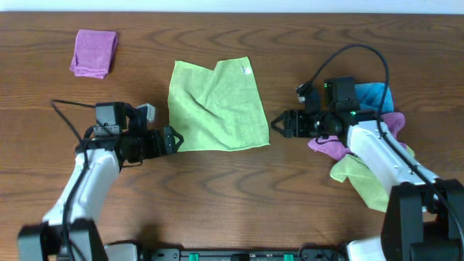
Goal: Fold the cloth
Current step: 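Move both grippers to the near corners of the green cloth, then grasp the near left and right corners of the green cloth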
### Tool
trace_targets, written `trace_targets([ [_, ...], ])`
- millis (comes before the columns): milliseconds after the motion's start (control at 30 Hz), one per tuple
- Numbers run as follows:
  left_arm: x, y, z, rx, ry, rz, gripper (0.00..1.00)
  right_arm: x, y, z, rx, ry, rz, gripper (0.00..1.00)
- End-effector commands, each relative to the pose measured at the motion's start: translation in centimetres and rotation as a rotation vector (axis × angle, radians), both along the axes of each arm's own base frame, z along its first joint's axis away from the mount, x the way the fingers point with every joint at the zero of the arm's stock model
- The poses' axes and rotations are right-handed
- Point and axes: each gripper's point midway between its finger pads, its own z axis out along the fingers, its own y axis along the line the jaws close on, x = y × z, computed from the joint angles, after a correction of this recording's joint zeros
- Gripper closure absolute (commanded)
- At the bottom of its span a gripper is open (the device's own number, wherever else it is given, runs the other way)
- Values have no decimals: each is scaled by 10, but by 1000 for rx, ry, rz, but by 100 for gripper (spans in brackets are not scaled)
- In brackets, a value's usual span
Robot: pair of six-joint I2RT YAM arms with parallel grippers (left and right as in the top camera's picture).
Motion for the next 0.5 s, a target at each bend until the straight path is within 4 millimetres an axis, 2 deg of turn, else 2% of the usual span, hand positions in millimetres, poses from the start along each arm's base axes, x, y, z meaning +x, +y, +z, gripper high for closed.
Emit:
trace_targets([
  [0,-6,-12,-12,-84,53,-45,5,1,-5,-2,30,19,-16,34],
  [133,-11,-19,-20,-142,101,-56,6,-1,-3,-13,46,57,-9,38],
  [367,-17,-21,-33,-154,156,-54,7,-5,3,-38,89,133,7,44],
  [467,-13,-19,-39,-144,153,-50,10,-7,4,-53,95,173,7,45],
])
